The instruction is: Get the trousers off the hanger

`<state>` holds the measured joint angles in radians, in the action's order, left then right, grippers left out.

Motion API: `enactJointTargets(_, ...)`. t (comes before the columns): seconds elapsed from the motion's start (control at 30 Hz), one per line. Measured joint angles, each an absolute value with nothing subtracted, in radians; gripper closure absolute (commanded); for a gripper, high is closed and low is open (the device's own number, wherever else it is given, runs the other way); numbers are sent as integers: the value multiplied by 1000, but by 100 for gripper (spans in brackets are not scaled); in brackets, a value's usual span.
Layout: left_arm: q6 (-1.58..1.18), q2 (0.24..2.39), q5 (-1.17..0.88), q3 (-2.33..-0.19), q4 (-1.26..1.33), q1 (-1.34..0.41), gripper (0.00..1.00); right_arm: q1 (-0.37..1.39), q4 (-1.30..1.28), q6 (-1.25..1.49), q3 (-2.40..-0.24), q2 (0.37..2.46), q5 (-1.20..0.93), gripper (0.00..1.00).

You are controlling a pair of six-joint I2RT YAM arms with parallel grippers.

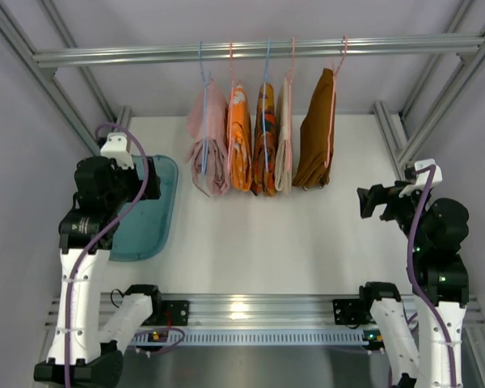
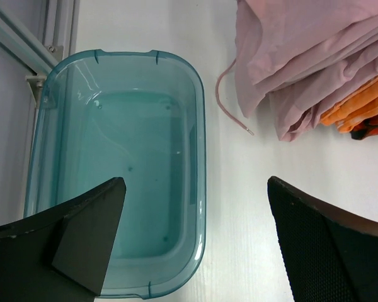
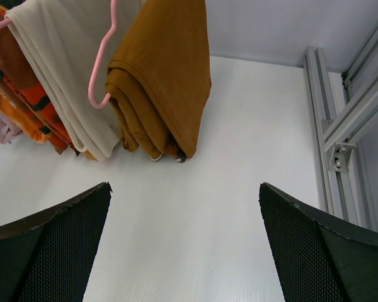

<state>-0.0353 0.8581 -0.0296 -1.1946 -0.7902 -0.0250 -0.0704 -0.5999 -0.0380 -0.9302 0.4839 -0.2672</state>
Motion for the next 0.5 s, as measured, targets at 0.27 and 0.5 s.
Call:
enactJointTargets(0.27,-115,916,-118,-1337,-824,-25,1,-77,-611,37,-930,503,-266,0)
enactJointTargets(0.5,-263,985,-432,-1369,-767,-24,1,-84,-624,81,-930,524,-301,1)
